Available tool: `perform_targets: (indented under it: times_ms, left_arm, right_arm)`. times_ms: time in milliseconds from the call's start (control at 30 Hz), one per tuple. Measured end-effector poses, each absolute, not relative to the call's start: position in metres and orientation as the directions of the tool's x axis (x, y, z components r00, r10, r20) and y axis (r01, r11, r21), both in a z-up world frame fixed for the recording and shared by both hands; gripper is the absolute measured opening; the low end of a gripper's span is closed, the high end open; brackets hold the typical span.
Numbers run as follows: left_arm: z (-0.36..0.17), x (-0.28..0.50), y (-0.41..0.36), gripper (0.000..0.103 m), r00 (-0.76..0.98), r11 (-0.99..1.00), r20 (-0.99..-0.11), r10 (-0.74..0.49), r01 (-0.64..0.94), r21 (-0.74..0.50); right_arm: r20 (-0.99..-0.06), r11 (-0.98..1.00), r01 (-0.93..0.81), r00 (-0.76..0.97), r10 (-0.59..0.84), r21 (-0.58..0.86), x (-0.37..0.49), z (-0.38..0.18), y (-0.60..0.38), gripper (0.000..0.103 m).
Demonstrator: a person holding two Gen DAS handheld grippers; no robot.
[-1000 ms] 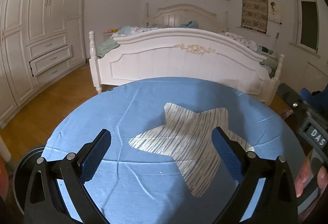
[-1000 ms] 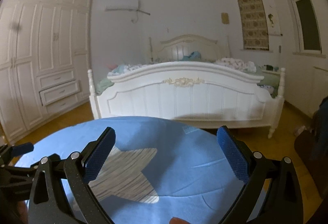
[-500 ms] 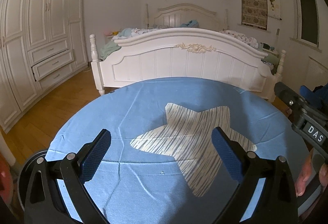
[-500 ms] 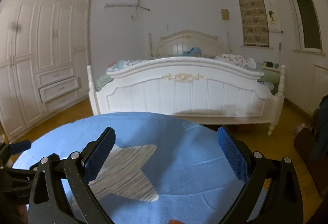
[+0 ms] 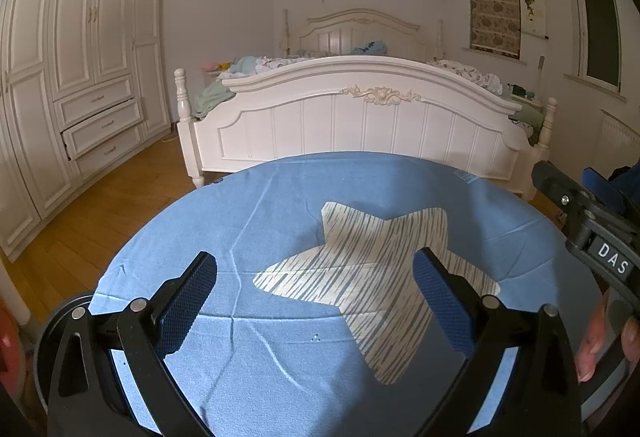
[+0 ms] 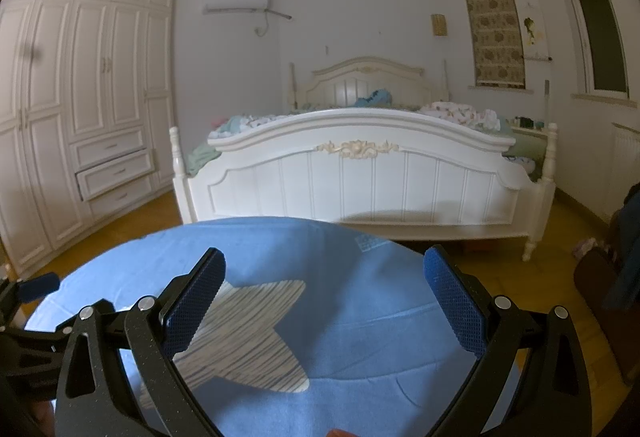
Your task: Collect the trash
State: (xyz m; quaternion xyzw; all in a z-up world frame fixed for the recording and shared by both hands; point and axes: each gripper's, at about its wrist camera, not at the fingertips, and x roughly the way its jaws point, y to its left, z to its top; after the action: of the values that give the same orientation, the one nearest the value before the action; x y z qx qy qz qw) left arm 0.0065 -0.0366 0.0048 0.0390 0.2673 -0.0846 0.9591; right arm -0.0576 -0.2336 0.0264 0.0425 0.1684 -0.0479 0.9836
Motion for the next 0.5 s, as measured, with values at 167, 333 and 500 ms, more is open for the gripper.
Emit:
perform_targets:
  times_ms: [167, 333, 500]
  left_arm:
    - [0.0046, 0.0056, -0.0355, 0.098, 0.843, 0.983, -0.520, -0.141, 0.183, 0.030]
    - [0.0049, 0.0055, -0.0357, 0.098, 0.843, 0.983, -0.520, -0.141, 0.183, 0.031]
    - [0.0048, 0.0057, -0.0352, 0.098, 0.843, 0.983, -0.520, -0.141, 0.183, 0.030]
  right_arm:
    - [-0.337, 0.992, 0.108, 0.938, -0.078, 0.070, -0.0562, 0.0260, -0.2352, 0.098]
    - [-0.338, 0.992, 0.108, 0.938, -0.078, 0.070, -0.0565, 0.0262, -0.2349, 0.098]
    - [-0.338, 0.992, 0.108, 0.938, -0.078, 0.071, -0.0564, 0.0263, -0.2348, 0.098]
